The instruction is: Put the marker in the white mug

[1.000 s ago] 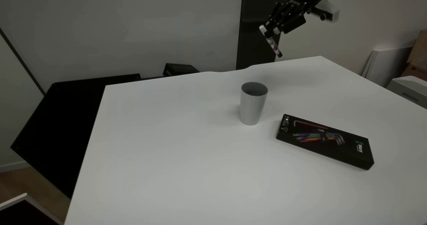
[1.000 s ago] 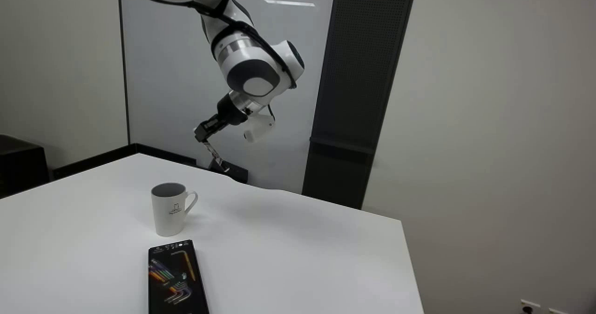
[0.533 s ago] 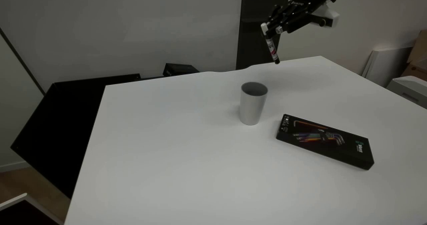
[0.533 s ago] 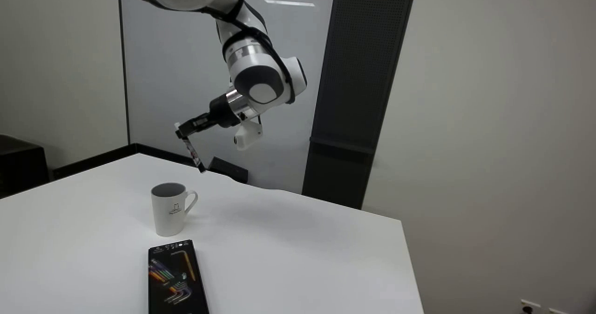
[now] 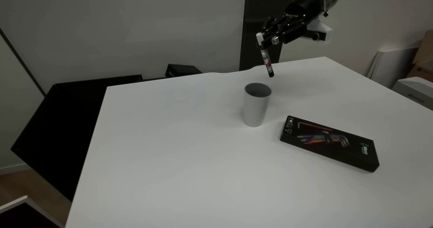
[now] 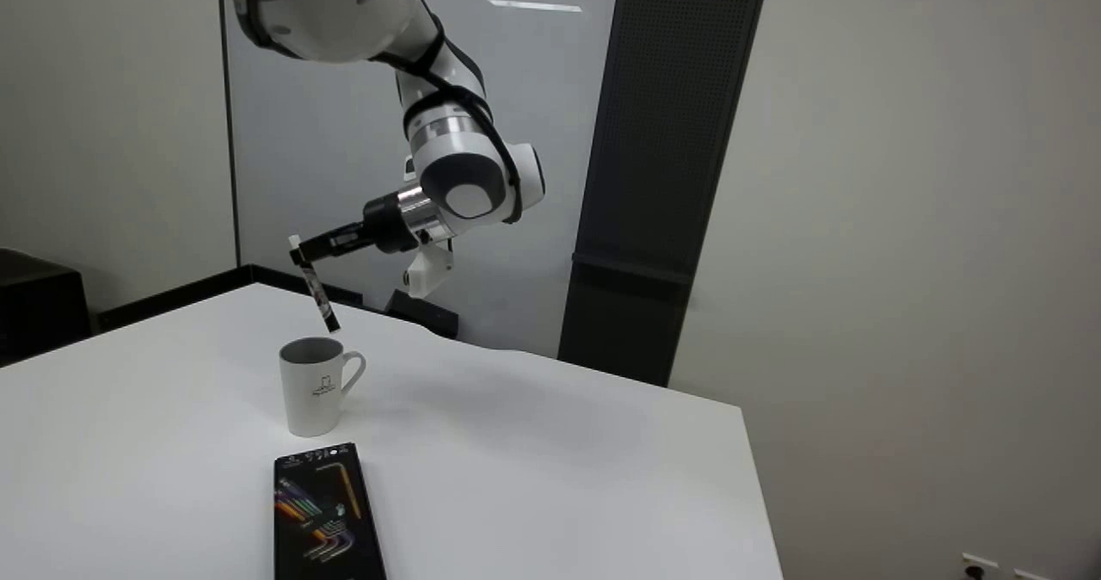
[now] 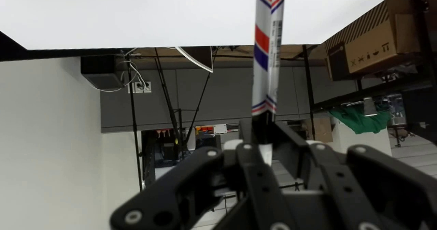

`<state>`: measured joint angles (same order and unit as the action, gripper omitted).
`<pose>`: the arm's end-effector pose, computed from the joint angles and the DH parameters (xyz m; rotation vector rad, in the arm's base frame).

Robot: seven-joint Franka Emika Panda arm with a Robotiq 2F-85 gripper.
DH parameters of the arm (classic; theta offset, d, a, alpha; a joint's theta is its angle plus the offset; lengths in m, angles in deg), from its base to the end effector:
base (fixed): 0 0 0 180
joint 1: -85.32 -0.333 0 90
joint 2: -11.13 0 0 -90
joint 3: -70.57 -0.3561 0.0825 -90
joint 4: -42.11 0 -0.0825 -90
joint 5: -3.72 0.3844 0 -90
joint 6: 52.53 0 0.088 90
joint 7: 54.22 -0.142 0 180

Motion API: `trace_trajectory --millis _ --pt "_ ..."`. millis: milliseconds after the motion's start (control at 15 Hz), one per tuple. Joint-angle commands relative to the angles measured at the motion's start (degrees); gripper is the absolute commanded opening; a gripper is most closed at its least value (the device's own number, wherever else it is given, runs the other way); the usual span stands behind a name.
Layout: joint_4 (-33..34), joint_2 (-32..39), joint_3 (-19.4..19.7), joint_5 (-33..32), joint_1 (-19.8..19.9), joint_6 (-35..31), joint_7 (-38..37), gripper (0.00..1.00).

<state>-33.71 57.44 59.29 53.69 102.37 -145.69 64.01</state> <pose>0.7276 -0.0032 0.2818 -1.4632 -1.5758 -0.7902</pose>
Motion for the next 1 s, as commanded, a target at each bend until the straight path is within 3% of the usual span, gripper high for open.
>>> trace_trajectory --millis 0,533,933 --pt "3.8 2.7 1.3 1.9 -1.5 3.2 0.9 0.08" --pt "4.9 5.3 1.8 6.2 -1.3 3.2 9.2 0.08" --pt "4.7 7.3 2.8 8.3 -1.8 2.8 9.8 0.08"
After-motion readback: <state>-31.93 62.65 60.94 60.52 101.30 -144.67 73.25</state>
